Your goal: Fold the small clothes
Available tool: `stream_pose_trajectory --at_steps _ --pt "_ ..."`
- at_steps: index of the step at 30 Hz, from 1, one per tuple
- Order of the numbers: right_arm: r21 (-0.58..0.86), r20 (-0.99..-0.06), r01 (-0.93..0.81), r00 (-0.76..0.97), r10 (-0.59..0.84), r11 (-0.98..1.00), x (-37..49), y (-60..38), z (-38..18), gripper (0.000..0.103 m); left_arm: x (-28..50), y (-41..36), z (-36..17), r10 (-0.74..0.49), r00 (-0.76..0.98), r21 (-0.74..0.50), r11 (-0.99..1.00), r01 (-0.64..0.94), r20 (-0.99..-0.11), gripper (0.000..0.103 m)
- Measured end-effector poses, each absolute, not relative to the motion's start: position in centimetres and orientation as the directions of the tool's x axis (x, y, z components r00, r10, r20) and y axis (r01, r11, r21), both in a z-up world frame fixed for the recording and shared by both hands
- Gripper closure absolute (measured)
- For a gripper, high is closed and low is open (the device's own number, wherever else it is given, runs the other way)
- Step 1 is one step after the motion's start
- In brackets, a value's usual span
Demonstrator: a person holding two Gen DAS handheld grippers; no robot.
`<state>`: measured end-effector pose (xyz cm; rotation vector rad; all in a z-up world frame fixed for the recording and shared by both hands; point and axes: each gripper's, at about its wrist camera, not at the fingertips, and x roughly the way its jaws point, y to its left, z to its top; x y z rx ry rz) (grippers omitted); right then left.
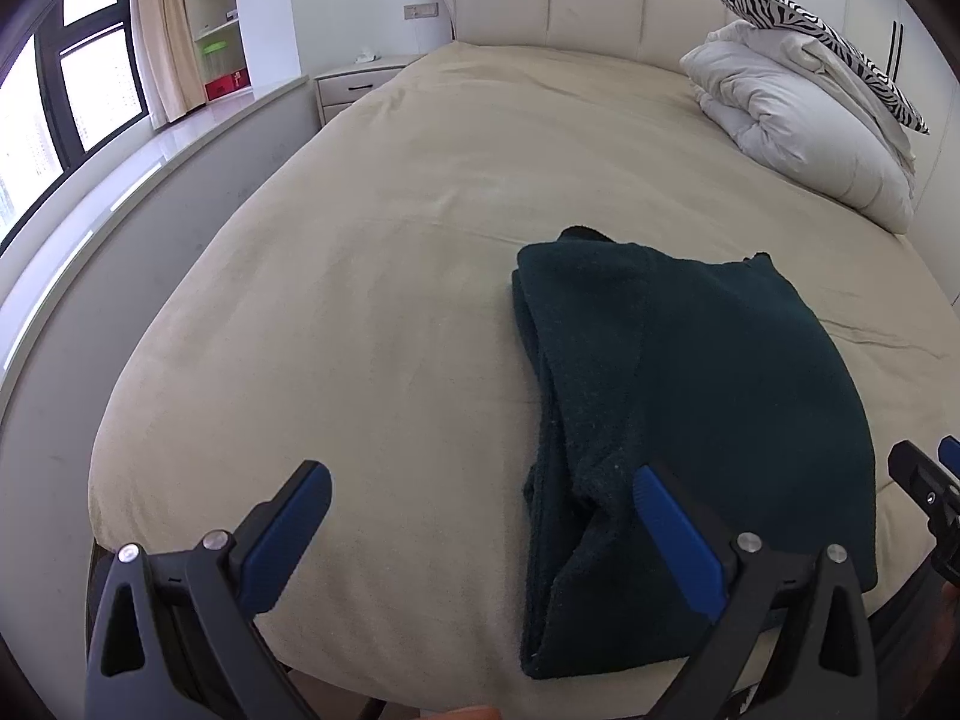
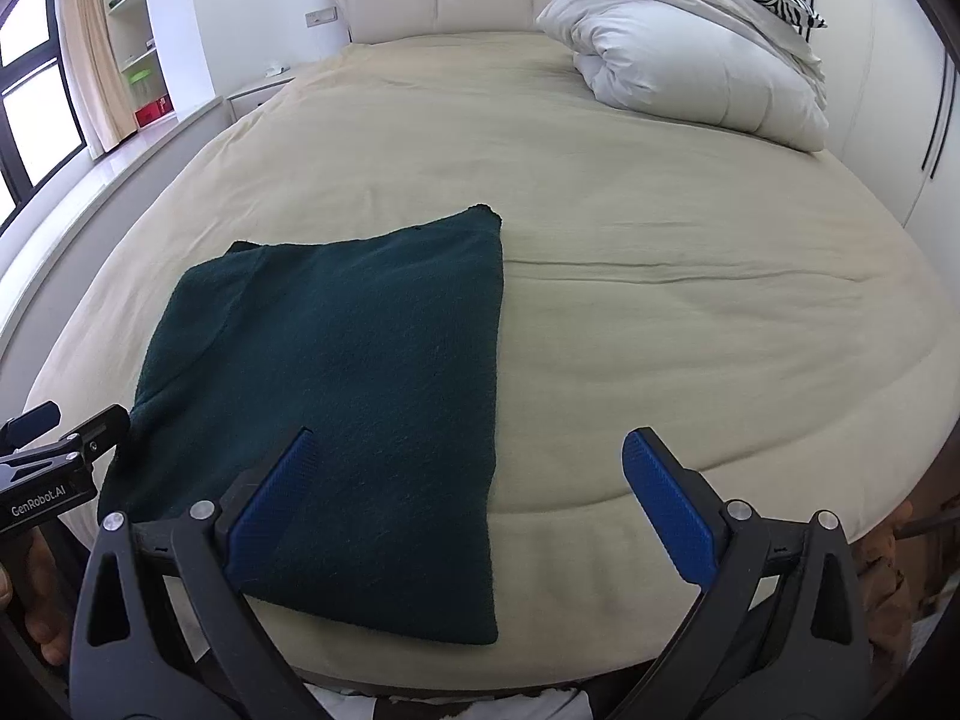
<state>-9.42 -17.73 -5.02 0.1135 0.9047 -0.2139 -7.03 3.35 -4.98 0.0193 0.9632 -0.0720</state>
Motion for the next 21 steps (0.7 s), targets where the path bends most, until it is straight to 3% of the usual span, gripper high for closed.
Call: stream_pose_trajectory --at_steps 21 --pt "0.015 -0.793 0.226 0.596 -0.126 0.974 -9.2 -16.93 -5.0 0.0 -7.12 3.36 -5.06 -0.05 0.568 -0.015 0.998 0.068 -0.822 0.0"
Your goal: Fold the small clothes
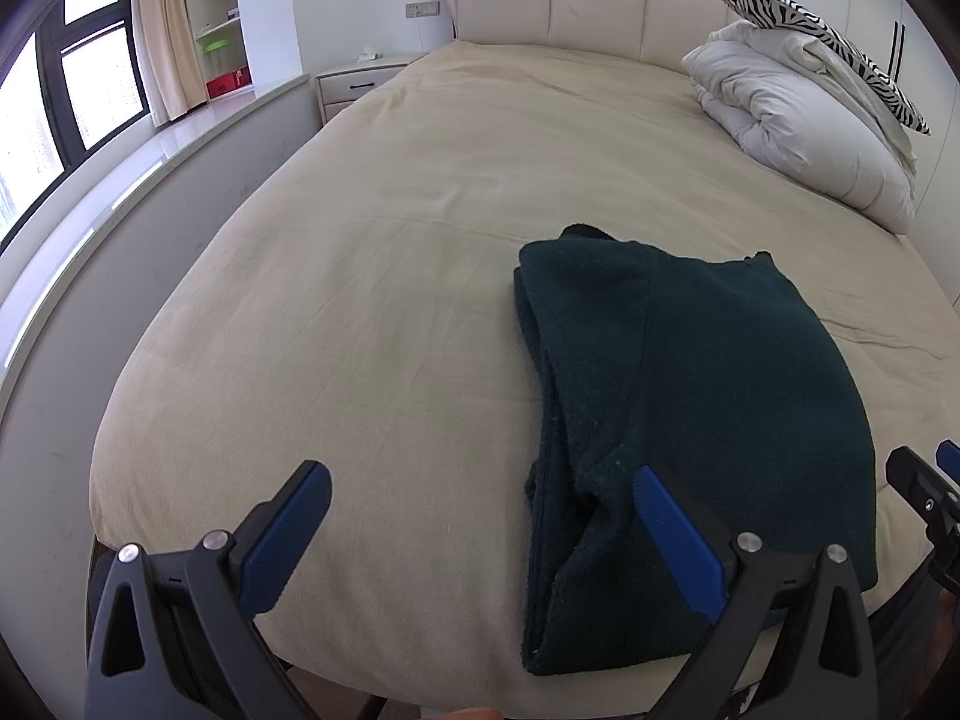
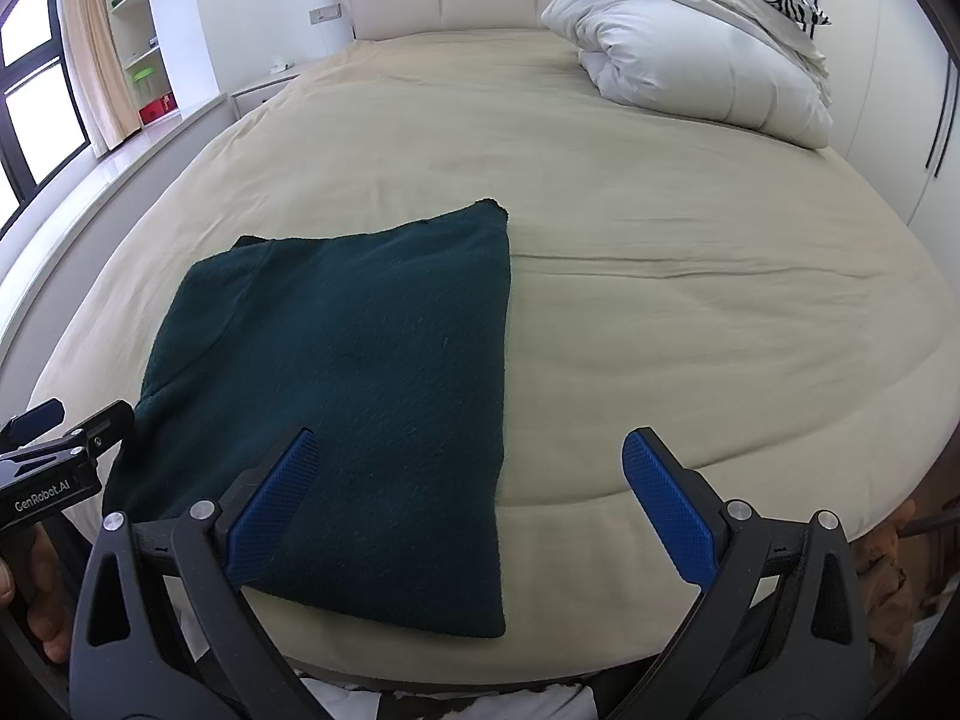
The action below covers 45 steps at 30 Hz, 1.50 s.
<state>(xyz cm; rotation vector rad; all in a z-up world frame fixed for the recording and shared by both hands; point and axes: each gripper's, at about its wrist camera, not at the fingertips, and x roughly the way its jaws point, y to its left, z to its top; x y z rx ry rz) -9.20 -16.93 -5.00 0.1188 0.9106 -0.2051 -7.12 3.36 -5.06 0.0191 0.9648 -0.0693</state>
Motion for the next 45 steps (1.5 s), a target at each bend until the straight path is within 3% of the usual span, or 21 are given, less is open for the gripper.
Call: stream_pose_trajectory --at_steps 45 --pt "0.03 -0.8 0.226 0.59 -0.113 0.974 -9.24 -17.03 -5.19 0.0 -7.44 3.7 -5.65 -0.048 0.56 -0.009 0.997 0.072 -0.827 0.0"
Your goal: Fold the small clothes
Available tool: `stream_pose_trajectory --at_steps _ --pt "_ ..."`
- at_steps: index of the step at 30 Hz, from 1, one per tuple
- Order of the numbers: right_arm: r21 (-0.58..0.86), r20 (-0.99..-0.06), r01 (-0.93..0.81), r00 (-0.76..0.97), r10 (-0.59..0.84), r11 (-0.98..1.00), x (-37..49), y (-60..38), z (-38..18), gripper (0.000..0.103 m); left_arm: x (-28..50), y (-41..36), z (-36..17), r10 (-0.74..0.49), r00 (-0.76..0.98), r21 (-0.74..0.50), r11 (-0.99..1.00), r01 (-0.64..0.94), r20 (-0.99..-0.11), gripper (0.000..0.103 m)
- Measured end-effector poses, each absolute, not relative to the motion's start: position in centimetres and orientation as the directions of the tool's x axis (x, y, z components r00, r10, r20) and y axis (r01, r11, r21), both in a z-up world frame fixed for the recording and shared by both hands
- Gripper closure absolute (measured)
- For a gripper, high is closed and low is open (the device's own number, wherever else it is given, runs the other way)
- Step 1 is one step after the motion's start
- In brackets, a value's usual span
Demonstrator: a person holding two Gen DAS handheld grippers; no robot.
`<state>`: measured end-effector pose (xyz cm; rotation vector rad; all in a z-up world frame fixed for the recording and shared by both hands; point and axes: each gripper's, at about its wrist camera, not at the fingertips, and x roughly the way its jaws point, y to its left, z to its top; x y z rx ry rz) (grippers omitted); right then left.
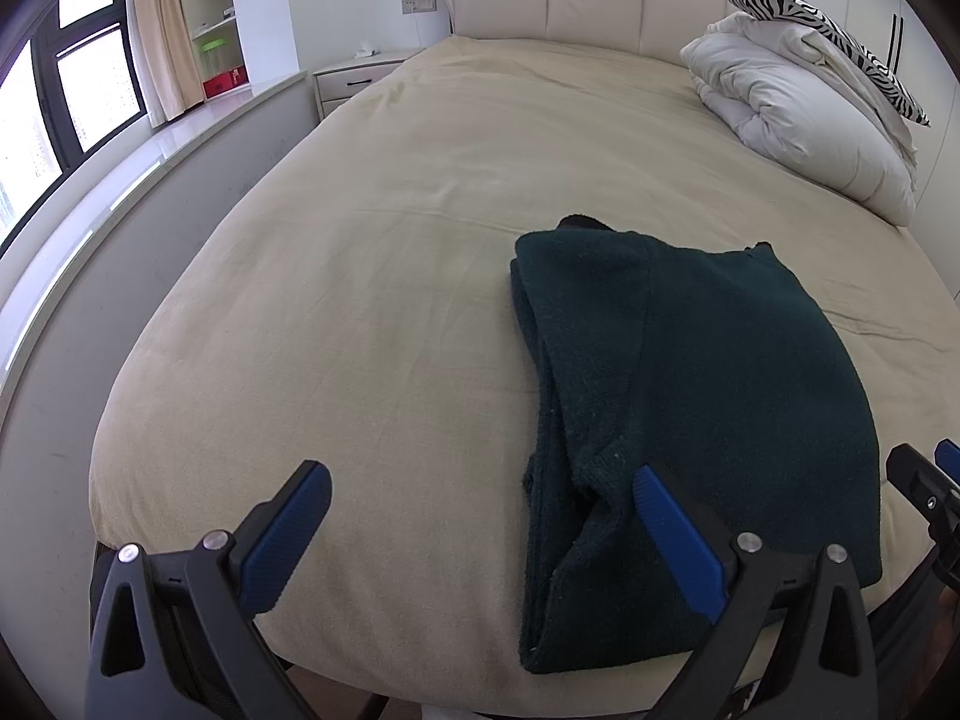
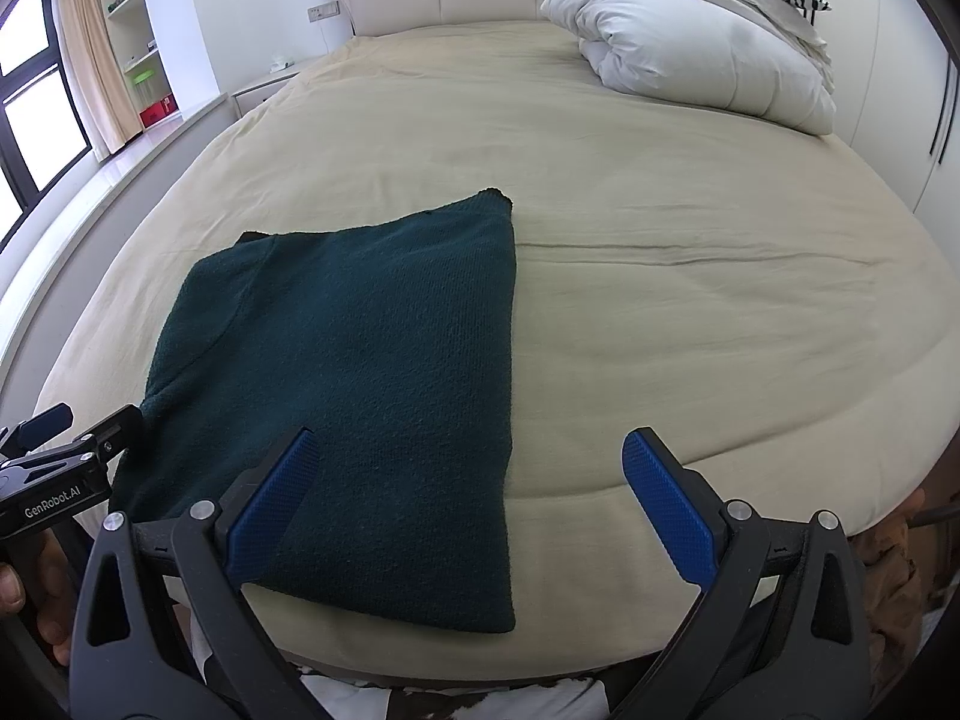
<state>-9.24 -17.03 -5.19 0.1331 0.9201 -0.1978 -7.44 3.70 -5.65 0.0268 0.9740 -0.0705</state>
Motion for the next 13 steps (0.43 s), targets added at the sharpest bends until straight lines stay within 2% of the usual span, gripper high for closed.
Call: stream_pose_trajectory --at_steps 13 --pt "0.033 -0.802 0.223 0.587 -0.108 0.974 -9.27 -16.84 -5.19 0.0 -7.32 4.11 -5.7 -0.054 0.56 -0.005 0.996 0.09 -0.826 0.0"
